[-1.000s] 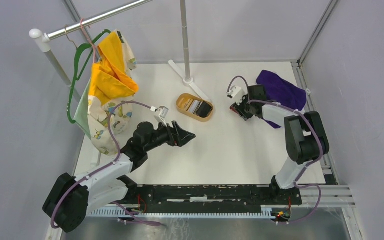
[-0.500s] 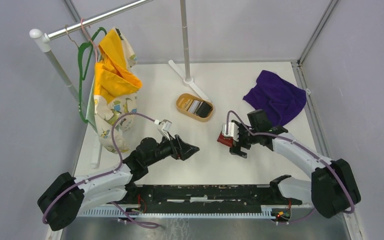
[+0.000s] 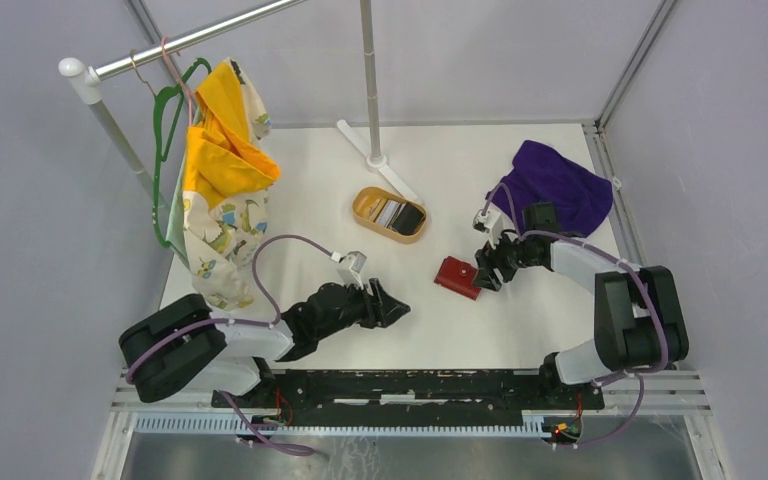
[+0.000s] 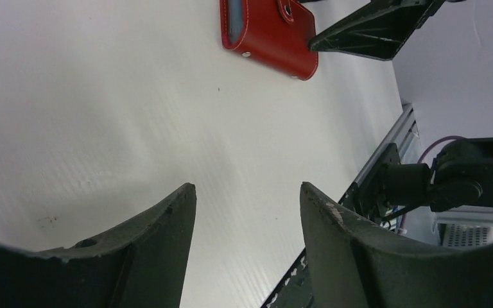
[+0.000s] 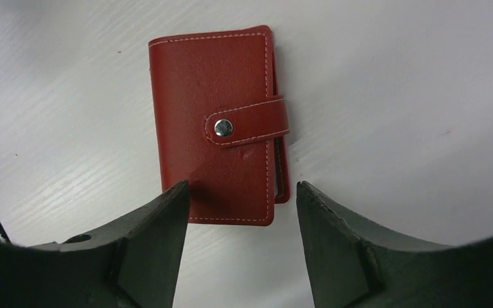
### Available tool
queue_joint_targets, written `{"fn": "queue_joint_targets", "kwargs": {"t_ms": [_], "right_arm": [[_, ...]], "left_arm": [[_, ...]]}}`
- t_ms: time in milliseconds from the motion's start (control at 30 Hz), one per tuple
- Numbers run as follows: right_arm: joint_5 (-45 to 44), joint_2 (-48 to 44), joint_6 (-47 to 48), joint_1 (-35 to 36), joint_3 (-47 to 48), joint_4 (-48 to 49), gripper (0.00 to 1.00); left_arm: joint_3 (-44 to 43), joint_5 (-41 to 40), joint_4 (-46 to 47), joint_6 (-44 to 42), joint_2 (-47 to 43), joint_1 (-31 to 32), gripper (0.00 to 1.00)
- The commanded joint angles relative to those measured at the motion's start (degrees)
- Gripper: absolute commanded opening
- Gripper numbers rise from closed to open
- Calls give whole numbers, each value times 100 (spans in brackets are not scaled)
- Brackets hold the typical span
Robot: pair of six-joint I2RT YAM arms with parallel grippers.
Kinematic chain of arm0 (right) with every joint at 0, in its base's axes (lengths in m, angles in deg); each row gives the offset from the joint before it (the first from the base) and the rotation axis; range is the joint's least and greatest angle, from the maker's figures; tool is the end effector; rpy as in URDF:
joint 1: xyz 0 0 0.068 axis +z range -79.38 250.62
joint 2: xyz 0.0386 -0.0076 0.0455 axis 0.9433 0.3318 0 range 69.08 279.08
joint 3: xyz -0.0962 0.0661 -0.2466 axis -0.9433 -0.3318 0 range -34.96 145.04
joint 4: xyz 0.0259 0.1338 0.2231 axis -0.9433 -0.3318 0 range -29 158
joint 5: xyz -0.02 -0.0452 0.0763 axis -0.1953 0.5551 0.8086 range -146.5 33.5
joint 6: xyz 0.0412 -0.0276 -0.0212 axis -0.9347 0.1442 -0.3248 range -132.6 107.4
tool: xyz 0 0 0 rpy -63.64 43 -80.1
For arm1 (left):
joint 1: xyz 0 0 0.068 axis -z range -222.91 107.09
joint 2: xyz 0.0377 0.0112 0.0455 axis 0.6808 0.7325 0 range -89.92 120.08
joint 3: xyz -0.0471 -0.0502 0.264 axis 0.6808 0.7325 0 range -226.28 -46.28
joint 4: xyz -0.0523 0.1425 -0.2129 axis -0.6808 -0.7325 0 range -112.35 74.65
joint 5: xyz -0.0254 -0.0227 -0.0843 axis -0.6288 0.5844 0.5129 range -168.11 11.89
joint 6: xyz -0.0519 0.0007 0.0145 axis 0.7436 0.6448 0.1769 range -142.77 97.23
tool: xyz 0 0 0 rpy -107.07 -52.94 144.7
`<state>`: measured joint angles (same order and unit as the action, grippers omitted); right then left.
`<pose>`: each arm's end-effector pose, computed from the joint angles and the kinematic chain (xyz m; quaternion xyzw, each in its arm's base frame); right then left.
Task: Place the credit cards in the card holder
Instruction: Move the card holder to the center of the board.
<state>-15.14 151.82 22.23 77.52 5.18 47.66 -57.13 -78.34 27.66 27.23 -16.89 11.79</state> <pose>0.2487 0.0539 0.1640 -0.4012 0.8205 0.2804 0.2953 0.1236 -0.1746 0.1414 0.0322 0.8144 -0.4577 0.3553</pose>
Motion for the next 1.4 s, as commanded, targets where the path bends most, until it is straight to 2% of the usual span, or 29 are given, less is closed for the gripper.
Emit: {"fn": "queue_joint_targets", "kwargs": {"t_ms": [0, 100, 300, 400, 533, 667, 733, 900, 933, 1000, 1033, 1100, 1133, 1167, 1267, 1333, 1367], "right_arm": [[224, 402, -792, -37, 123, 244, 67], [311, 611, -791, -33, 141, 201, 67], [727, 783, -309, 90, 175, -435, 47], [859, 677, -59, 587, 53, -660, 42], [1047, 539, 374, 1286, 72, -989, 43], [1121, 428, 826, 1303, 248, -1330, 49], [954, 223, 1137, 1306, 341, -1470, 59], [347, -869, 1927, 1305, 295, -1344, 73], [493, -1161, 2404, 1317, 231, -1356, 79], [1065, -1649, 3379, 1362, 48, -1339, 97], [1385, -1858, 4102, 1374, -77, -1354, 98], [2030, -2028, 5725, 1410, -343, -1617, 98], [2216, -1967, 6029, 1479, -347, -1638, 98], [2242, -1764, 6028, 1621, -195, -1708, 98], [2013, -1100, 6426, 1810, 242, -2339, 80], [1766, -960, 5840, 1924, 180, -1945, 70], [1634, -945, 5446, 2007, 102, -1615, 68]], "left_arm": [[-519, -646, 329, 240, 403, 106, 66], [-738, -596, 307, 248, 806, 120, 67], [-845, -287, 947, 483, 1696, 127, 66], [-787, -252, 1130, 551, 1912, 127, 65], [-542, -362, 1153, 542, 1746, 127, 64], [-369, -497, 750, 326, 1279, 128, 65], [-392, -627, 360, 134, 971, 128, 65], [-552, -964, -961, -669, 41, 123, 65], [-576, -925, -1145, -846, -170, 128, 65], [-656, -735, -1477, -1146, -524, 124, 65], [-708, -627, -1626, -1235, -638, 126, 65], [-754, -397, -1776, -1277, -741, 127, 64], [-737, -287, -1762, -1248, -740, 129, 63], [-708, -162, -1699, -1202, -712, 123, 60], [-604, -27, -1493, -1047, -502, 129, 57], [-552, -8, -1279, -969, -293, 127, 57], [-575, -4, -1190, -949, -149, 124, 55]]}}
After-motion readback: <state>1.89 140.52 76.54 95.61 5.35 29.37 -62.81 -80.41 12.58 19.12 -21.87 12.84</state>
